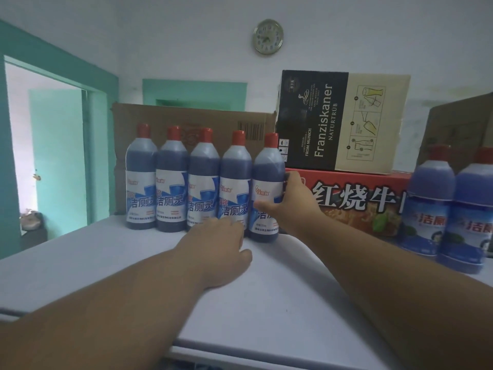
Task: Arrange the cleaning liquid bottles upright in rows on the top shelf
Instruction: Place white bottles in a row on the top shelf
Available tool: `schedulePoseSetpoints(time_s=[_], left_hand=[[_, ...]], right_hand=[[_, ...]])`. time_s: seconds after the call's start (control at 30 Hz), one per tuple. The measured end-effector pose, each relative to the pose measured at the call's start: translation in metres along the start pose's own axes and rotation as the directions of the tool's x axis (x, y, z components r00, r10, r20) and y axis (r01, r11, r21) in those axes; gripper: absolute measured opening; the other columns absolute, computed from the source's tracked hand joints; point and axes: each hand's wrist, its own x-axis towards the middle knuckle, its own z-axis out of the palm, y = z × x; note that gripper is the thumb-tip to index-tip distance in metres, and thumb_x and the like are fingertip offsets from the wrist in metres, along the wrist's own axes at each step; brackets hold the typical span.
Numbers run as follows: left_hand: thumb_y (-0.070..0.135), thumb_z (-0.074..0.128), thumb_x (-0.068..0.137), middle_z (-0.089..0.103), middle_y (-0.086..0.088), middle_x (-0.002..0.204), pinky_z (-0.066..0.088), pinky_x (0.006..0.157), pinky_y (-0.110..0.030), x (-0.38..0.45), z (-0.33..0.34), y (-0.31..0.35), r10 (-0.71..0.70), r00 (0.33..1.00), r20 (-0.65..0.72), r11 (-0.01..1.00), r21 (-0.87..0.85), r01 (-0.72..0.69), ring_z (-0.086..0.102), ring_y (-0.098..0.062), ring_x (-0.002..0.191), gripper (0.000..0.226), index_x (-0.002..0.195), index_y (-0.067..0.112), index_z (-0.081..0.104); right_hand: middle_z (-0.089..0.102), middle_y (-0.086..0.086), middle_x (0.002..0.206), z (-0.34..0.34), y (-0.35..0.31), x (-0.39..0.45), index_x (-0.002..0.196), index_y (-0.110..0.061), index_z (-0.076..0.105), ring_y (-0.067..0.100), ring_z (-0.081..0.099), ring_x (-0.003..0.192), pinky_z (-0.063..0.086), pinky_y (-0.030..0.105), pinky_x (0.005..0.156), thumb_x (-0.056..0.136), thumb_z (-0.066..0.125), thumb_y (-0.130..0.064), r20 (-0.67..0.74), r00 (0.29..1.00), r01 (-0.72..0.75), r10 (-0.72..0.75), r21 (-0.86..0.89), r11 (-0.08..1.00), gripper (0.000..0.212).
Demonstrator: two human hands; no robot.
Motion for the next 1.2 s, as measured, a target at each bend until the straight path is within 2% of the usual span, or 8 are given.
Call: schedulePoseSetpoints(time_s=[0.17, 0.27, 0.4, 0.47, 0.7, 0.87, 1.03, 1.2], left_hand=[[0.046, 0.045, 0.093, 0.053, 0.005, 0.107, 0.045, 0.089, -0.039, 0.0, 0.001, 0.001, 0.01, 1.0, -0.016, 1.0, 0.023, -0.01, 0.047, -0.019, 0.1, 0.02, 0.096, 0.026, 0.048], [0.044, 0.045, 0.093, 0.054, 0.004, 0.107, 0.045, 0.087, -0.038, 0.0, 0.001, 0.002, 0.02, 0.998, -0.052, 0.999, 0.03, -0.018, 0.048, -0.02, 0.098, 0.019, 0.096, 0.025, 0.048], [0.049, 0.046, 0.094, 0.053, 0.006, 0.107, 0.043, 0.086, -0.034, -0.005, -0.006, 0.006, 0.05, 0.995, -0.083, 0.997, 0.054, -0.046, 0.047, -0.018, 0.097, 0.022, 0.099, 0.028, 0.046], [0.055, 0.045, 0.094, 0.051, 0.007, 0.11, 0.044, 0.089, -0.035, -0.009, -0.013, 0.011, 0.089, 0.993, -0.084, 0.992, 0.097, -0.081, 0.046, -0.017, 0.099, 0.026, 0.105, 0.031, 0.046], [0.053, 0.051, 0.096, 0.056, 0.015, 0.108, 0.05, 0.093, -0.028, -0.054, -0.041, 0.065, 0.024, 0.967, -0.252, 0.998, -0.049, -0.038, 0.053, -0.008, 0.095, 0.019, 0.103, 0.037, 0.044], [0.054, 0.05, 0.096, 0.055, 0.014, 0.11, 0.048, 0.093, -0.028, -0.111, -0.043, 0.117, -0.043, 0.929, -0.368, 0.996, -0.088, 0.011, 0.052, -0.008, 0.099, 0.023, 0.108, 0.035, 0.049], [0.047, 0.045, 0.094, 0.054, 0.007, 0.096, 0.043, 0.083, -0.034, -0.187, -0.022, 0.174, -0.003, 0.881, -0.473, 0.992, -0.11, -0.056, 0.049, -0.016, 0.09, 0.025, 0.1, 0.024, 0.054], [0.044, 0.049, 0.084, 0.049, 0.008, 0.078, 0.041, 0.065, -0.036, -0.257, 0.051, 0.213, 0.028, 0.912, -0.41, 0.985, -0.145, -0.096, 0.049, -0.019, 0.074, 0.019, 0.084, 0.025, 0.049]], right_hand=[[0.057, -0.008, 0.108, 0.006, 0.006, 0.001, 0.111, -0.03, 0.038, 0.014, 0.062, 0.098, 0.054, 0.028, 0.074, 0.077, 0.085, -0.029, -0.044, 0.999, -0.001, 0.002, 0.011, 1.0, 0.059], [0.055, -0.005, 0.117, 0.005, 0.007, -0.001, 0.117, -0.032, 0.04, 0.017, 0.062, 0.106, 0.059, 0.036, 0.084, 0.076, 0.085, -0.033, -0.123, 0.992, 0.032, -0.032, -0.005, 0.999, 0.06], [0.046, -0.005, 0.129, -0.017, -0.01, -0.014, 0.135, -0.026, 0.041, 0.014, 0.051, 0.116, 0.052, 0.036, 0.099, 0.083, 0.076, -0.04, -0.183, 0.938, 0.222, -0.293, -0.33, 0.917, 0.064], [0.046, -0.004, 0.133, -0.031, -0.025, -0.023, 0.138, -0.024, 0.041, 0.012, 0.048, 0.117, 0.048, 0.033, 0.102, 0.087, 0.072, -0.041, -0.185, 0.906, 0.289, -0.381, -0.387, 0.876, 0.062], [0.054, -0.002, 0.118, -0.084, -0.058, -0.095, 0.121, -0.02, 0.054, 0.009, 0.045, 0.098, 0.043, 0.024, 0.085, 0.091, 0.065, -0.038, -0.203, 0.776, 0.443, -0.597, -0.499, 0.745, 0.037], [0.056, 0.0, 0.111, -0.125, -0.066, -0.165, 0.113, -0.017, 0.056, 0.011, 0.043, 0.093, 0.039, 0.026, 0.08, 0.089, 0.068, -0.032, -0.261, 0.727, 0.482, -0.635, -0.465, 0.742, 0.031], [0.052, -0.001, 0.108, -0.166, -0.056, -0.249, 0.11, -0.018, 0.052, 0.016, 0.048, 0.093, 0.046, 0.033, 0.08, 0.089, 0.064, -0.032, -0.252, 0.73, 0.52, -0.636, -0.399, 0.755, 0.028], [0.046, -0.012, 0.102, -0.195, -0.005, -0.35, 0.112, -0.019, 0.057, 0.003, 0.045, 0.094, 0.037, 0.017, 0.078, 0.089, 0.06, -0.038, -0.098, 0.811, 0.53, -0.577, -0.298, 0.794, 0.03]])
